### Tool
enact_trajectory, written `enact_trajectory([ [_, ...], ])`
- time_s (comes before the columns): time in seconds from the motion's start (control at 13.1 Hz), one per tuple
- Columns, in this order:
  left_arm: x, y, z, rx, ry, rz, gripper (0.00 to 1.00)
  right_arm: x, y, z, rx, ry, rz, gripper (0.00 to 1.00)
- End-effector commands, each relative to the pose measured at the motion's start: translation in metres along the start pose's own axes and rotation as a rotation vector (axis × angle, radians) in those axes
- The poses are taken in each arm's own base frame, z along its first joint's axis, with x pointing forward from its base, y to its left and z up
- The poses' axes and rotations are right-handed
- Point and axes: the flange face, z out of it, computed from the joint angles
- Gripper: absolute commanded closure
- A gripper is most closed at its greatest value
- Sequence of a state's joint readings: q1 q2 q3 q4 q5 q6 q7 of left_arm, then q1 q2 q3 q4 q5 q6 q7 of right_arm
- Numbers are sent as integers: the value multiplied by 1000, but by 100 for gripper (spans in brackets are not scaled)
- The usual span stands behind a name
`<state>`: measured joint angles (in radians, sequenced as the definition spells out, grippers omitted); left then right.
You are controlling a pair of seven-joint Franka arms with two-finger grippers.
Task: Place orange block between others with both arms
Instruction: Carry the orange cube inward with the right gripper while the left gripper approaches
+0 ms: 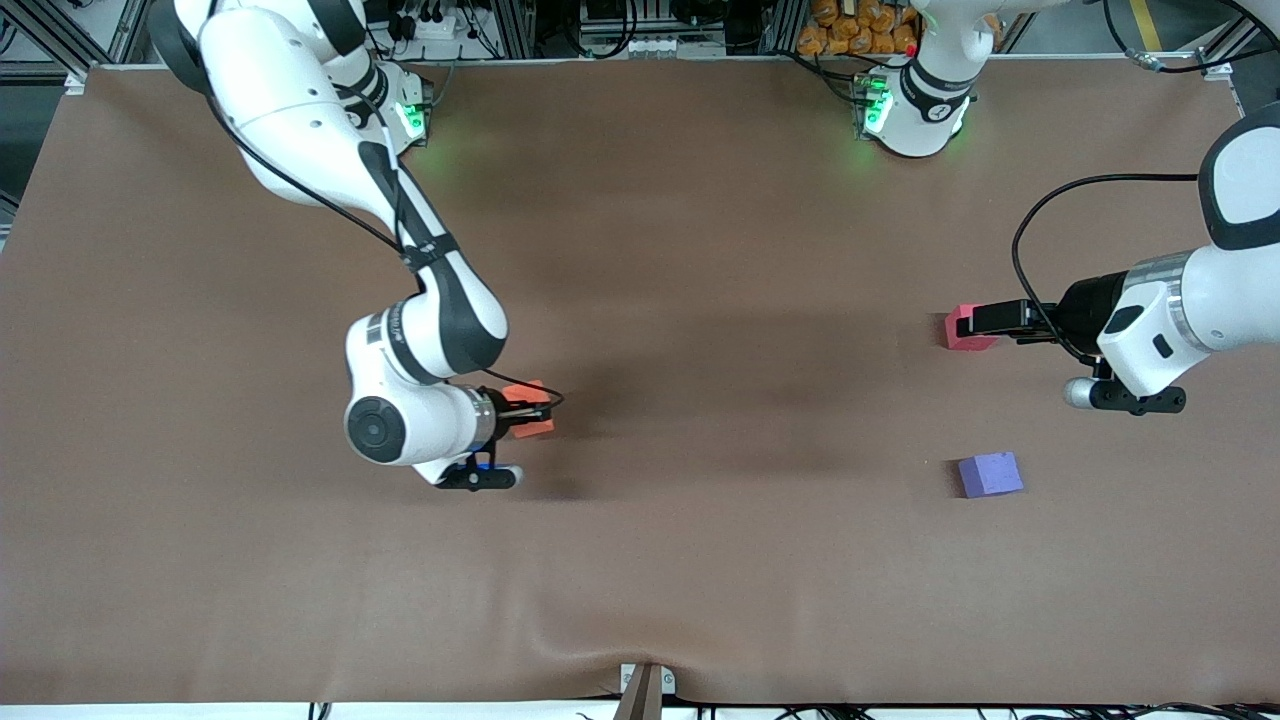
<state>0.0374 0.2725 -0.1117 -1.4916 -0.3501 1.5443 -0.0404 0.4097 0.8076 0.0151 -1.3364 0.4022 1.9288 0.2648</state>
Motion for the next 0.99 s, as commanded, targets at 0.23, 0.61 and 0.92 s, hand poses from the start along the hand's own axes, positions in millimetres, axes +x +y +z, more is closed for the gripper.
enact_trajectory([
  [0.23,17,36,27,-31,-37,144,0,-20,-66,39,129,13,81,41],
  [0.61,28,72,52,-47,-25,209,0,-28,-88,50,161,23,113,41],
  [0.92,28,75,54,-49,-24,216,0,-30,-104,58,278,34,234,41],
])
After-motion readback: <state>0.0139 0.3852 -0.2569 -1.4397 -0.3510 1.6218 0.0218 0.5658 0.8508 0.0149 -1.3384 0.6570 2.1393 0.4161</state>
